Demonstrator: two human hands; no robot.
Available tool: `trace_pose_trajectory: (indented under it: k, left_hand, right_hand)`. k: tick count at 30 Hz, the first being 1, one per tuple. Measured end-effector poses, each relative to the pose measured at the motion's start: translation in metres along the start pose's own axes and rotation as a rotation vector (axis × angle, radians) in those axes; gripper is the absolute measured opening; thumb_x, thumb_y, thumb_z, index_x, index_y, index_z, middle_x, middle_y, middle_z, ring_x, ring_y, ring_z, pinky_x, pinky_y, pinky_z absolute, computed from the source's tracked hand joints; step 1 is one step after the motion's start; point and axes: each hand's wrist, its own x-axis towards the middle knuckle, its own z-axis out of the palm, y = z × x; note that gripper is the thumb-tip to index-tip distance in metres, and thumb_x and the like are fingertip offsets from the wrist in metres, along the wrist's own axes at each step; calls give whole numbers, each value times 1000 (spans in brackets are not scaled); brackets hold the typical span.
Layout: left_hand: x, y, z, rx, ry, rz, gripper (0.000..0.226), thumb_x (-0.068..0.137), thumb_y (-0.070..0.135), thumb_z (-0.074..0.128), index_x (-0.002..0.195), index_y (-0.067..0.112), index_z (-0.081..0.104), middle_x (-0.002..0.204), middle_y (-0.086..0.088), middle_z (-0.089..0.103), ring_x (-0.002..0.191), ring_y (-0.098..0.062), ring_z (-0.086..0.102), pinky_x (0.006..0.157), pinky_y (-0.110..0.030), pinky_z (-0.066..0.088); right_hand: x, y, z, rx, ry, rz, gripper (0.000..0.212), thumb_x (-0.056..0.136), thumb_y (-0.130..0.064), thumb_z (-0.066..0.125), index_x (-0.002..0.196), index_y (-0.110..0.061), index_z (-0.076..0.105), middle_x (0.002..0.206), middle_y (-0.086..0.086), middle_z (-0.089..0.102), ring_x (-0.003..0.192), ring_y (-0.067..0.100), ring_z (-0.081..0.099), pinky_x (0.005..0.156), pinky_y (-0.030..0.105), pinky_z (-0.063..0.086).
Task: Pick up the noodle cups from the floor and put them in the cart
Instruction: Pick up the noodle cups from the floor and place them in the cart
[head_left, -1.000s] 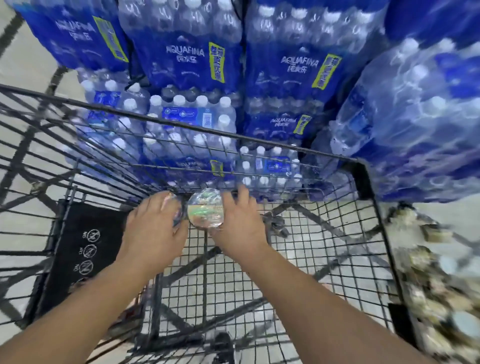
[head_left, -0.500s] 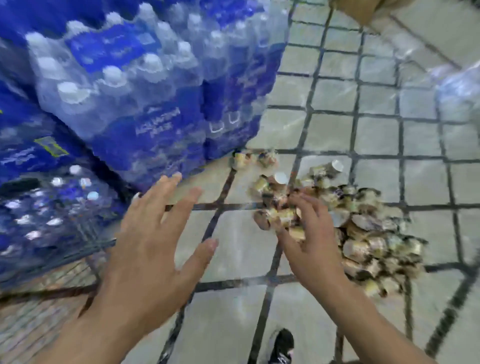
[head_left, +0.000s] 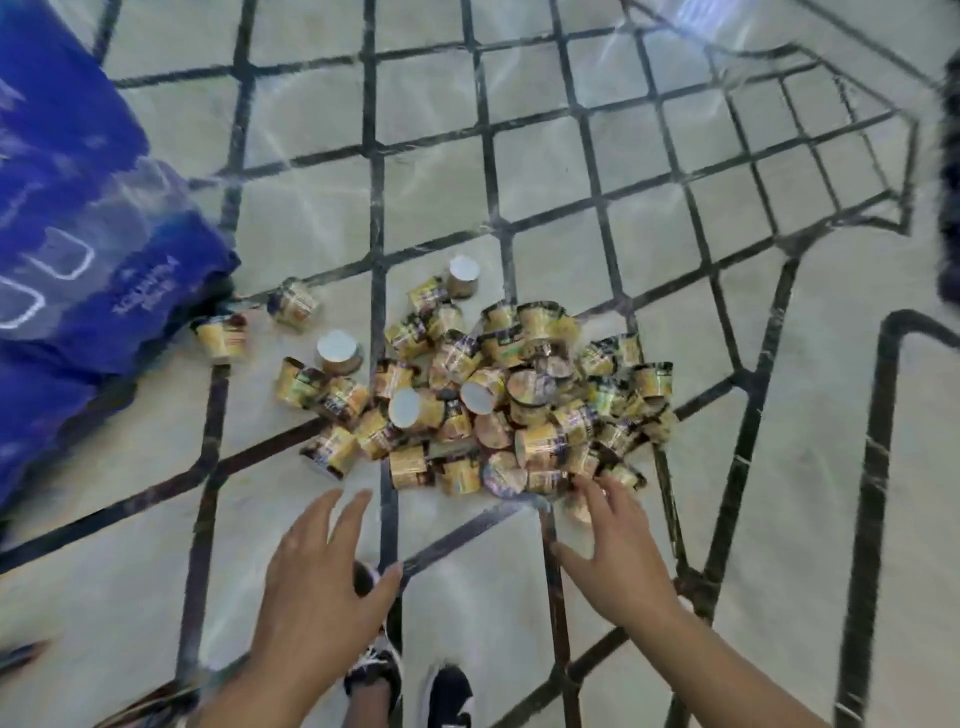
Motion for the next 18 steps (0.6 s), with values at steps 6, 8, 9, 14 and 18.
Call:
trace_pose_trajectory:
  k: [6,8,9,14,18]
  left_hand:
    - [99,54,19,-23,-99,68,83,89,70,57,160,40,25,169,5,21,156,-19,19,122,-45,31]
    - [136,73,30,-18,-131,92,84,90,69,58,161,41,23,169,7,18,156,-18,17,122,-44,30]
    - [152,83,38,-20,-147,104,85,90,69,57,161,42,21,169,8,17,156,-17,16,123,-44,30]
    - [227,133,89,5,-187,152,87,87,69,62,160,41,25,168,4,21,154,-22,20,119,-47,35]
    - [291,165,140,14,-168,178,89,87,71,62,161,42,21,170,3,18,156,-25,21,117,-50,37]
  right_hand:
    - [94,45,15,223,-34,285,86,87,-55,73,158,-27,34,158,5,35,142,32,40,113,47,44]
    - [137,61,20,349,-12,380,88,85,-56,74,158,-23,37,156,11,38,141,36,44,113,50,43]
    - [157,69,24,419,-1,426,88,85,-56,75,158,-23,37,154,12,39,138,36,46,112,50,44]
    - [245,115,53,709,27,653,94,80,-55,83,155,-18,39,154,13,45,133,37,52,103,48,50]
    - [316,159,82,939,40,790,111,68,-56,89,156,-16,33,150,13,50,128,37,53,102,55,51]
